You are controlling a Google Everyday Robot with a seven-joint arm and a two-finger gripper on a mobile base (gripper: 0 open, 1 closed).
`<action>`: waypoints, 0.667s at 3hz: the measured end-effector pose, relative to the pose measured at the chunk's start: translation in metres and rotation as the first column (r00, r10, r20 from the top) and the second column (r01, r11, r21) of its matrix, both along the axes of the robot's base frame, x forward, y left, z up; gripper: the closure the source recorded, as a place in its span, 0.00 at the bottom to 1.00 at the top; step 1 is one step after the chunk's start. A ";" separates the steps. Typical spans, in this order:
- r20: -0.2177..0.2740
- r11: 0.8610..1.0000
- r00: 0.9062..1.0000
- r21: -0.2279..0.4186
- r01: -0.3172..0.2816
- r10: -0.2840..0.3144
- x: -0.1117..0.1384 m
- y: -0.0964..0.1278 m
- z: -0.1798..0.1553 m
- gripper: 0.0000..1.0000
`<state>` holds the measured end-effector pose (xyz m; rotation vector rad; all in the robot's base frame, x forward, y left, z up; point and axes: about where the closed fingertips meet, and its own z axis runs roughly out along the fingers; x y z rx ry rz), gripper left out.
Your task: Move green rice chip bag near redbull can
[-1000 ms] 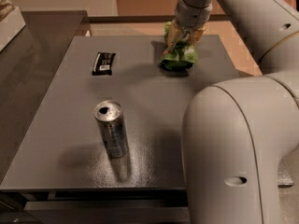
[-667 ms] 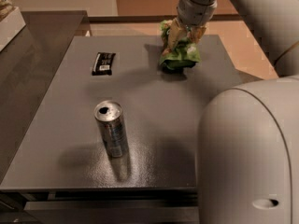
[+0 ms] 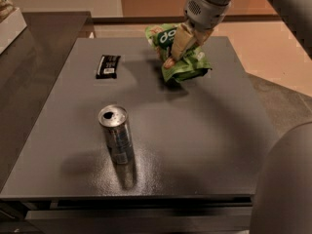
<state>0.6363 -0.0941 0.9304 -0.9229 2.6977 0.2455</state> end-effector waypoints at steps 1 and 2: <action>-0.010 0.983 0.983 -0.012 -0.185 0.185 -0.040 0.009 -0.004 1.00; -0.035 0.950 0.949 -0.016 -0.313 0.312 -0.077 0.016 -0.012 1.00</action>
Offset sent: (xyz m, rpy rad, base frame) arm -0.1296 0.0185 -0.0224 -0.0403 0.0876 0.4846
